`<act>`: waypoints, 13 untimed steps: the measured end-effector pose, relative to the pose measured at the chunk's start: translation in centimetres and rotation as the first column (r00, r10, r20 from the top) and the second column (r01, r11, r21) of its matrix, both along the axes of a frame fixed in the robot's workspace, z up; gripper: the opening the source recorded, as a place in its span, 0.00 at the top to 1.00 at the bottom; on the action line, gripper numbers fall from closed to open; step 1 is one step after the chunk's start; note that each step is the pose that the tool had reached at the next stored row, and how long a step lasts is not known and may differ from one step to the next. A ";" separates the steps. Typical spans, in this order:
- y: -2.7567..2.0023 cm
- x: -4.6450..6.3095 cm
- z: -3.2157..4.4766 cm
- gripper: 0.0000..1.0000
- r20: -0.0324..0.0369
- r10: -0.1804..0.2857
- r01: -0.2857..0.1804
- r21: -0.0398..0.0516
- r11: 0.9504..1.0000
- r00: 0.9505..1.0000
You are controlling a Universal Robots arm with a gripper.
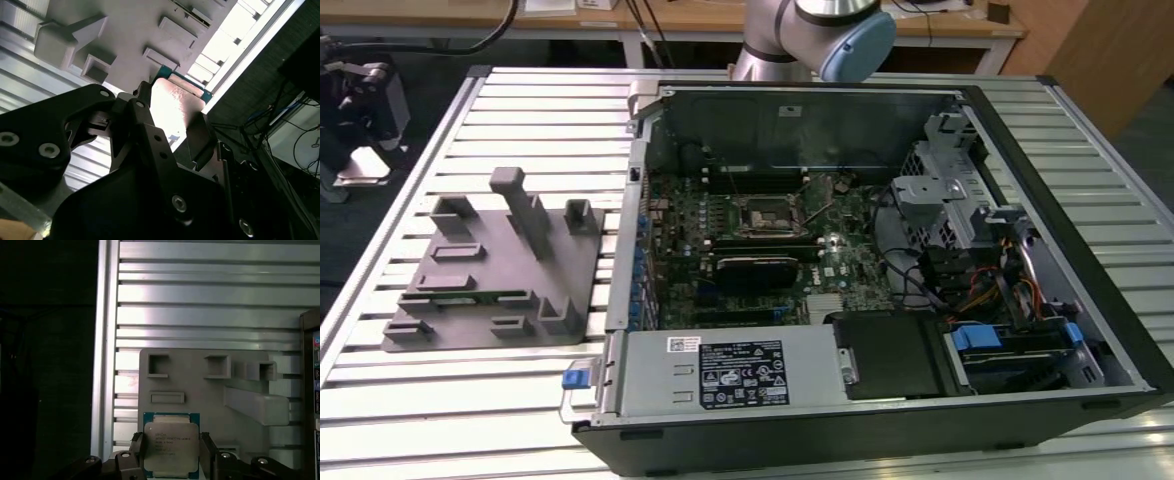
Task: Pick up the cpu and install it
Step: 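Pick up the cpu and move it towards the insertion slot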
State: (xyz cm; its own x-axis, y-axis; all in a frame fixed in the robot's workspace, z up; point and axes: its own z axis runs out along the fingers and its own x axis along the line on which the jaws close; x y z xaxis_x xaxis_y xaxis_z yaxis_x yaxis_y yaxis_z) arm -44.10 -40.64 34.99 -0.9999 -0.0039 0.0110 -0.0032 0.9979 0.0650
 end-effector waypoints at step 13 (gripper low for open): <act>0.03 0.0 2.22 0.47 0.000 0.000 0.000 0.000 1.000 1.000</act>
State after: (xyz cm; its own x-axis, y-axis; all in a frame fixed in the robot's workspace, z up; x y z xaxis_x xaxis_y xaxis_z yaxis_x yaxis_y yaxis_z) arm -44.10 -40.61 37.21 -0.9999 -0.0040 0.0110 -0.0032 0.9979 0.0650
